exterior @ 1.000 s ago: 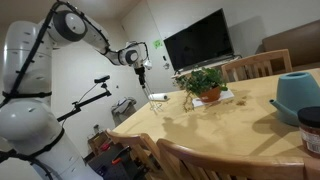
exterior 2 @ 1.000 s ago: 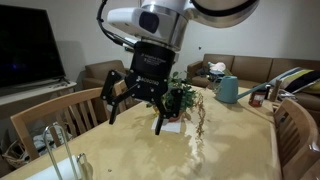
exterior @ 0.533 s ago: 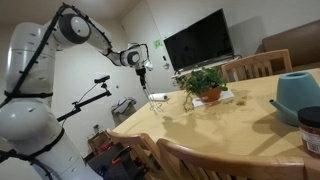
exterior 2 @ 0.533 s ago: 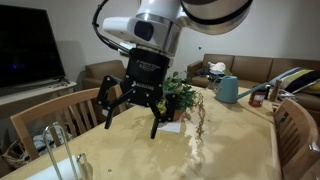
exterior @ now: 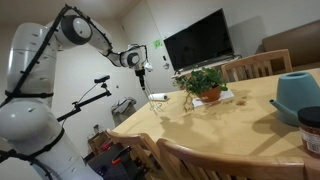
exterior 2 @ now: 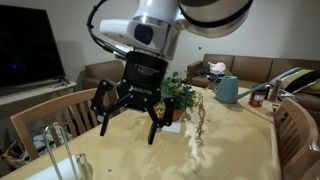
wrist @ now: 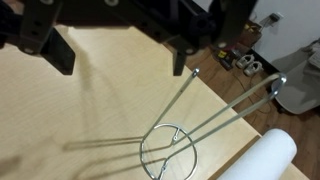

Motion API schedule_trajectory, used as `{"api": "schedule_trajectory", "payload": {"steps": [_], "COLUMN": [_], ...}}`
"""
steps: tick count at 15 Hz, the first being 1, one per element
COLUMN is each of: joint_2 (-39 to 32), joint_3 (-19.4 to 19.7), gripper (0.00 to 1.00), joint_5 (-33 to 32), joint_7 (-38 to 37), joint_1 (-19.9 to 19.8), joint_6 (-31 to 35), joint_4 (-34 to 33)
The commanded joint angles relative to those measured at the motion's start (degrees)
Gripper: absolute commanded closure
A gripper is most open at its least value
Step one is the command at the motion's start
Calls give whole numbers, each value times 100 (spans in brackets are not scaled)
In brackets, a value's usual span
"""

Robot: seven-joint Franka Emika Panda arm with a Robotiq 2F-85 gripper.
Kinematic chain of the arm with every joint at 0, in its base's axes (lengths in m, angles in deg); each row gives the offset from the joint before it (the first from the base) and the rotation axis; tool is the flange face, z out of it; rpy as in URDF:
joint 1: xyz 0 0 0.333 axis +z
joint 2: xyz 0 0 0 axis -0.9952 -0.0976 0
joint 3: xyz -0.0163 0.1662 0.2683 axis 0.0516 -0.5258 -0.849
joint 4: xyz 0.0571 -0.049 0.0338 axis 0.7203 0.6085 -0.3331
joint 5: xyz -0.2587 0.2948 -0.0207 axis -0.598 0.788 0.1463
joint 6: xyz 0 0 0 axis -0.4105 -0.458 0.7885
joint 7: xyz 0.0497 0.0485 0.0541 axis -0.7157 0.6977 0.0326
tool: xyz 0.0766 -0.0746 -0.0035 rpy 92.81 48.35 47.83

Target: Pick up the silver mental object on the left side of the table and place it near the plant

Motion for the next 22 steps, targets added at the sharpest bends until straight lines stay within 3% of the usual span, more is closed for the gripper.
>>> {"api": "schedule_trajectory", "payload": {"steps": [1,14,22], "joint_2": [-371,-811,-1328], "joint_3": [-216,-188,-40], "gripper": [0,0,0], "joint_5": [71,-165,-426], "joint_7": [548,702,620], "joint_1": [-10,326,570], "joint_6": [-224,-456,-1055], "joint_4": [-418,-1119,-1859]}}
